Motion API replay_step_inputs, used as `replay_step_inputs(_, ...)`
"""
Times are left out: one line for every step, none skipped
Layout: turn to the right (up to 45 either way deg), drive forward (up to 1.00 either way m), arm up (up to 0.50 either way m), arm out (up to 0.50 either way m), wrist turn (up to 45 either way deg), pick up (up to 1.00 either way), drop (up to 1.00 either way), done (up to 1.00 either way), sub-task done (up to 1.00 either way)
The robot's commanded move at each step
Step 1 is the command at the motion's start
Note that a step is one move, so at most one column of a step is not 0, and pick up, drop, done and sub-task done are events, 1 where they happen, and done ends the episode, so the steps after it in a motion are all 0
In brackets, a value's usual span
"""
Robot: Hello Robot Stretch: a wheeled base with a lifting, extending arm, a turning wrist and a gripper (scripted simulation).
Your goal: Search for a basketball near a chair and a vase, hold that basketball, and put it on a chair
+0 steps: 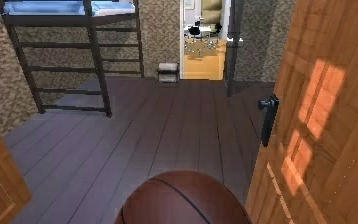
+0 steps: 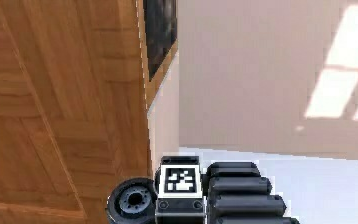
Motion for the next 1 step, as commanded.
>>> replay_step_inputs(3.0,0.0,0.0,0.0,0.0,0.0,0.0,0.0,0.0)
